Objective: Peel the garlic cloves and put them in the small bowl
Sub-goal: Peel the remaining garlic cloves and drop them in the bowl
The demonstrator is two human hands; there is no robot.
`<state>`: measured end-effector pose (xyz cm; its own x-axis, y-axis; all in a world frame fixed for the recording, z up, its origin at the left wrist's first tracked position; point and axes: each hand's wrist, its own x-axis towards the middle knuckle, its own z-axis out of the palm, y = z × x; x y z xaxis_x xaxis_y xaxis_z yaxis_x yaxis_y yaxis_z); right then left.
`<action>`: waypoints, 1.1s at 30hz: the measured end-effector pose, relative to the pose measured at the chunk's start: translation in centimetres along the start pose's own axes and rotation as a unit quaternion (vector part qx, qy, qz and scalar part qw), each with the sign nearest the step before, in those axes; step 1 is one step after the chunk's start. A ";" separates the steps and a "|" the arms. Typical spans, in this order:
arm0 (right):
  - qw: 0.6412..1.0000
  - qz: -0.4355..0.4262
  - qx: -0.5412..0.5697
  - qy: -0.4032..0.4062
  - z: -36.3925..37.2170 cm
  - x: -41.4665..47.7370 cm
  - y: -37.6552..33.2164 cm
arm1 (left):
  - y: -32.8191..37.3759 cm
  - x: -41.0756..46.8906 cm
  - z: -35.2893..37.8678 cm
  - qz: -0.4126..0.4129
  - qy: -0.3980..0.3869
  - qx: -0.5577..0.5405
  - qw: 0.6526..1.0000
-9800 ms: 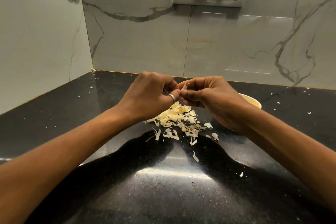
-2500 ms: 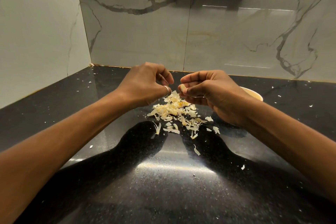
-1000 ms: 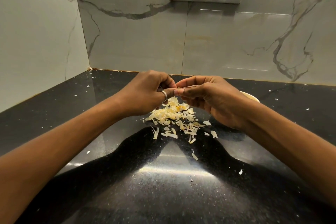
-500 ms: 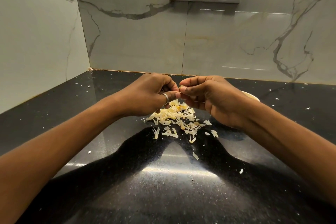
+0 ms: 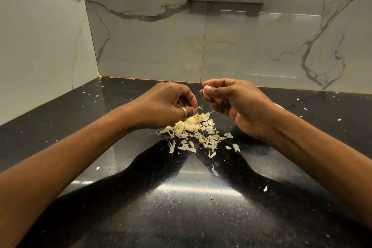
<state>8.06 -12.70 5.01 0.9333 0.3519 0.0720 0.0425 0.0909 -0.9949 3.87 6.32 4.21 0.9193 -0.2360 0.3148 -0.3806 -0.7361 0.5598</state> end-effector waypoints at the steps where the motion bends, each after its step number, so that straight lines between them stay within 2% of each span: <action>1: 1.000 -0.002 -0.001 -0.001 0.1 0.0 0.1 | 0.0 0.0 0.0 0.005 0.014 0.008 1.000; 5: 1.000 -0.009 0.002 -0.017 0.3 -0.1 0.2 | 0.3 0.1 -0.1 -0.008 0.053 -0.038 0.998; 10: 0.999 -0.011 0.033 -0.039 0.4 -0.1 0.2 | 0.8 0.1 -0.3 -0.070 0.055 -0.144 0.986; 14: 0.998 -0.009 0.043 -0.049 0.4 -0.1 0.1 | 1.0 -0.1 -0.3 -0.094 0.060 -0.189 0.976; 33: 0.998 -0.021 0.024 -0.051 0.9 -0.2 0.4 | 1.1 -0.2 0.5 -0.054 0.113 -0.136 0.983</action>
<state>7.58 -11.90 4.64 0.8894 0.4403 0.1227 0.0617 0.1504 -0.9867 3.31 5.26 4.42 0.9221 0.0048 0.3870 -0.3221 -0.5451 0.7740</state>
